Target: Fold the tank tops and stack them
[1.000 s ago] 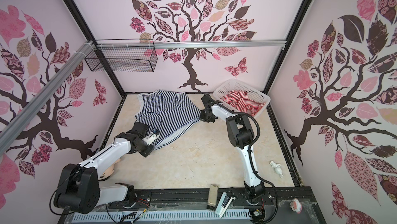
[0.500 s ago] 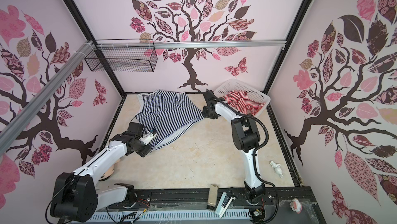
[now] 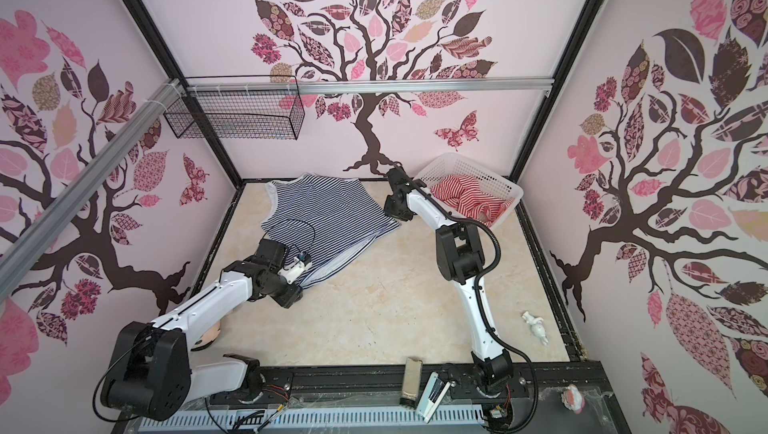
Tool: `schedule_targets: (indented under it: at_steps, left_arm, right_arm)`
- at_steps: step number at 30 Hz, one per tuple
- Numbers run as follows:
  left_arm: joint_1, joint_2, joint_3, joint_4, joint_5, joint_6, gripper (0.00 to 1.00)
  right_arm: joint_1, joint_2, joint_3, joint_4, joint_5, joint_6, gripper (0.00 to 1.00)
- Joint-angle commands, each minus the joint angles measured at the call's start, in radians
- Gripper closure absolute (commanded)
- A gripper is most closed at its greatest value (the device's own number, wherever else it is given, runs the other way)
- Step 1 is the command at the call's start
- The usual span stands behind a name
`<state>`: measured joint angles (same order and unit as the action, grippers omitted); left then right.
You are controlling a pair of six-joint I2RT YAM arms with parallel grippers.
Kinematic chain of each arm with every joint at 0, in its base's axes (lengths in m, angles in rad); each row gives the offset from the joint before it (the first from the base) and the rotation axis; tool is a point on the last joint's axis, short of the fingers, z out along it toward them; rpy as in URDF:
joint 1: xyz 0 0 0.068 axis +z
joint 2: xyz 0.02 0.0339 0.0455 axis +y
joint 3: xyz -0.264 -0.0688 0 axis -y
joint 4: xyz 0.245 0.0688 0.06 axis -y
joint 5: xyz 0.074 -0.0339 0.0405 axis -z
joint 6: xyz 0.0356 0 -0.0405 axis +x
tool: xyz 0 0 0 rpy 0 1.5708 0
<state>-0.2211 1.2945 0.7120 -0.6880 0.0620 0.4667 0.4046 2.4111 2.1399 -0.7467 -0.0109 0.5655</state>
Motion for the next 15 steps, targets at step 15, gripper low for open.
schedule_targets:
  at_steps: [15]
  left_arm:
    - [0.0, 0.144, 0.041, 0.037, -0.045, -0.022, 0.58]
  right_arm:
    - [0.009, -0.036, -0.109, -0.008, 0.06, -0.042, 0.85]
